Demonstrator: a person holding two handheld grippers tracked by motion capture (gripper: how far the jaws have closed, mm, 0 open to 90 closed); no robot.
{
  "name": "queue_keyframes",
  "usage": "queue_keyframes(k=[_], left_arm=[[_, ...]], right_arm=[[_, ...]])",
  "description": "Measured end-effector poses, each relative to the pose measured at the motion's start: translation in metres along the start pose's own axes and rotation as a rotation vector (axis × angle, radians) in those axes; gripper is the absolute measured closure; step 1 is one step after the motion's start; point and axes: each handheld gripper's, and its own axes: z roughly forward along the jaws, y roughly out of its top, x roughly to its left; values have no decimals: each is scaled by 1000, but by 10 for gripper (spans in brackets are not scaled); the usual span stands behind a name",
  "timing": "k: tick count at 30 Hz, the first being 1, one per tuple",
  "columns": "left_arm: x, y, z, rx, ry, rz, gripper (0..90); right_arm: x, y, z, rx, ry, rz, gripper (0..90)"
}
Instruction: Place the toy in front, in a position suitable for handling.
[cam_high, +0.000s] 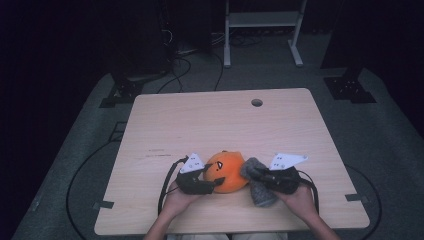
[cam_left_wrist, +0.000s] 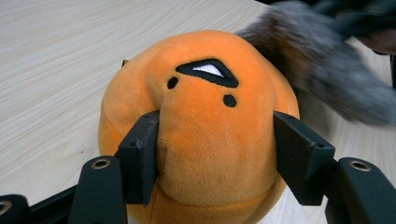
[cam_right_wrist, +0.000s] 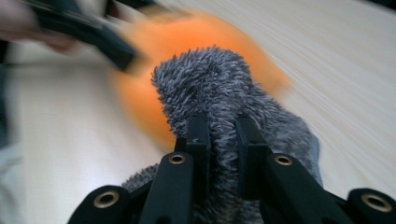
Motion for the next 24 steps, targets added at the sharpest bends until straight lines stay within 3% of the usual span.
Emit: queue_keyframes(k=[2,4,6,7,8,9,10,12,15,16,17,18,21,24], left_arm=[[-2,-1,2,-11,0,-7,365],[-1,-1,0,-7,-7,-6,351],[1,2,-3,-24,-13,-9,281],[1,3,-5,-41,20,-19,224],[1,3,-5,-41,20,-19,139],[4,5,-1,-6,106,-75,5],[8,3,2,14,54,-113,1],[11,-2,7,28,-27,-144,105],[6,2,5,26,-21,-84,265],[2,4,4,30,-18,-32,306],[2,4,4,30,-18,-32,352],[-2,5,4,30,-14,6,361],[-2,5,3,27,-25,0,378],[2,5,3,20,-37,-11,379]], right_arm=[[15,6,5,7,20,-72,775],[21,7,13,50,-10,-129,776],[13,2,16,64,-24,-101,779],[6,0,14,69,-53,-67,779],[2,-3,12,77,-82,-53,779],[-2,-6,10,85,-84,-36,778],[-3,-8,10,85,-74,-26,777],[-1,-10,10,89,-67,-30,775],[11,-3,8,59,-57,-69,775],[15,1,6,30,-40,-83,775],[15,1,6,30,-40,-83,775],[25,9,6,-10,3,-112,775],[25,7,11,25,-25,-139,782],[6,-2,6,66,-103,-74,785]])
